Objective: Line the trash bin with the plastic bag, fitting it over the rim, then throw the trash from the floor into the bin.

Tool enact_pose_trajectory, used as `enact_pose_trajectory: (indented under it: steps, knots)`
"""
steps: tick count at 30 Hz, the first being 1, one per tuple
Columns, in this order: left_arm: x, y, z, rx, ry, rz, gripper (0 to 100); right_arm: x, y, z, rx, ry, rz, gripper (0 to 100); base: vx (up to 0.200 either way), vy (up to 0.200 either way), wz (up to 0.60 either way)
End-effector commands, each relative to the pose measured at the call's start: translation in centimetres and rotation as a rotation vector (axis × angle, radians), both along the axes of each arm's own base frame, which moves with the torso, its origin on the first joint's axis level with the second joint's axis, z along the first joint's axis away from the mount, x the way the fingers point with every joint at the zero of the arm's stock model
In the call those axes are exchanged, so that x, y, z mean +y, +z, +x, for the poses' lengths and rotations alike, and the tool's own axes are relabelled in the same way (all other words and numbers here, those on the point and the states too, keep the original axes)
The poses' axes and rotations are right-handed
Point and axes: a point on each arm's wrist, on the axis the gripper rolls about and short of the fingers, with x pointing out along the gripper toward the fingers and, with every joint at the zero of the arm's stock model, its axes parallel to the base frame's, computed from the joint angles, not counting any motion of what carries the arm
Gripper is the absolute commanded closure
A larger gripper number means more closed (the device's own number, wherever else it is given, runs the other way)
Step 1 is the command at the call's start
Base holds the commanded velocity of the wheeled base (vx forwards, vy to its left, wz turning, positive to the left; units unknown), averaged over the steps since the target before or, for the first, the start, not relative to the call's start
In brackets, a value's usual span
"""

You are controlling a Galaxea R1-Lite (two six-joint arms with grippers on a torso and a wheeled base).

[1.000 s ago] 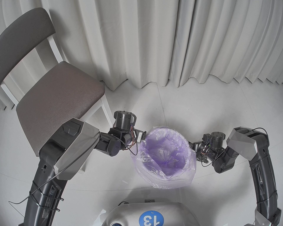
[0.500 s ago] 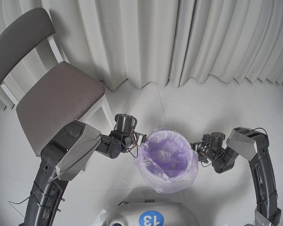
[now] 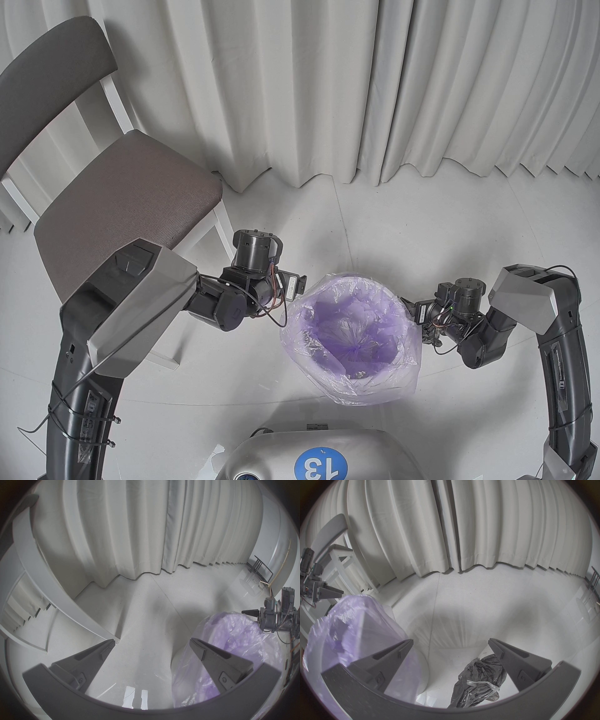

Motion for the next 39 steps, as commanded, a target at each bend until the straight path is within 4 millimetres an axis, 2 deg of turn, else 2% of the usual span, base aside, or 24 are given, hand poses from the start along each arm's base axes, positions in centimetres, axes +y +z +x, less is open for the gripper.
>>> enact_pose_trajectory:
  steps: [1, 7, 15, 20, 24, 25, 26, 28, 30, 31, 35, 39]
  knots:
    - [0.8, 3.2, -1.7, -0.035, 0.006, -0.042, 0, -0.2, 2.9, -1.1, -0.048, -0.002, 0.028, 0, 0.0, 0.0, 0.0]
    - [1.8, 3.4, -3.5, -0.064, 0.007, -0.056, 0, -0.3, 3.2, -2.0, -0.049, -0.012, 0.085, 0, 0.0, 0.0, 0.0]
    - [2.5, 2.7, -5.2, -0.066, 0.006, -0.063, 0, -0.6, 2.0, -4.0, 0.014, -0.017, 0.082, 0, 0.0, 0.0, 0.0]
    - [2.9, 2.4, -6.0, -0.073, 0.005, -0.068, 0, -0.9, 2.9, -5.8, -0.004, -0.016, 0.085, 0, 0.0, 0.0, 0.0]
    - [3.4, 1.6, -7.3, -0.063, 0.004, -0.073, 0, -1.0, 5.1, -8.8, -0.031, -0.003, 0.086, 0, 0.0, 0.0, 0.0]
    - [3.4, 1.7, -7.4, -0.064, 0.004, -0.074, 0, -1.0, 5.3, -9.0, -0.031, -0.003, 0.086, 0, 0.0, 0.0, 0.0]
    - [3.6, 1.8, -7.9, -0.074, 0.002, -0.079, 0, -0.5, 6.5, -10.3, -0.031, 0.018, 0.084, 0, 0.0, 0.0, 0.0]
    - [3.9, 2.1, -8.4, -0.08, -0.001, -0.083, 0, 0.7, 7.8, -11.4, -0.038, 0.059, 0.082, 0, 0.0, 0.0, 0.0]
    - [3.9, 2.1, -8.5, -0.079, -0.001, -0.083, 0, 1.0, 8.0, -11.6, -0.035, 0.07, 0.08, 0, 0.0, 0.0, 0.0]
    - [4.2, 2.4, -8.9, -0.081, 0.001, -0.085, 0, 2.8, 8.3, -12.5, -0.001, 0.119, 0.058, 0, 0.0, 0.0, 0.0]
    - [4.7, 2.7, -9.9, -0.092, 0.003, -0.092, 0, 4.3, 7.8, -13.1, 0.044, 0.15, 0.024, 0, 0.0, 0.0, 0.0]
    - [5.2, 2.9, -10.9, -0.118, 0.004, -0.105, 0, 4.1, 7.2, -13.4, 0.078, 0.148, 0.004, 0, 0.0, 0.0, 0.0]
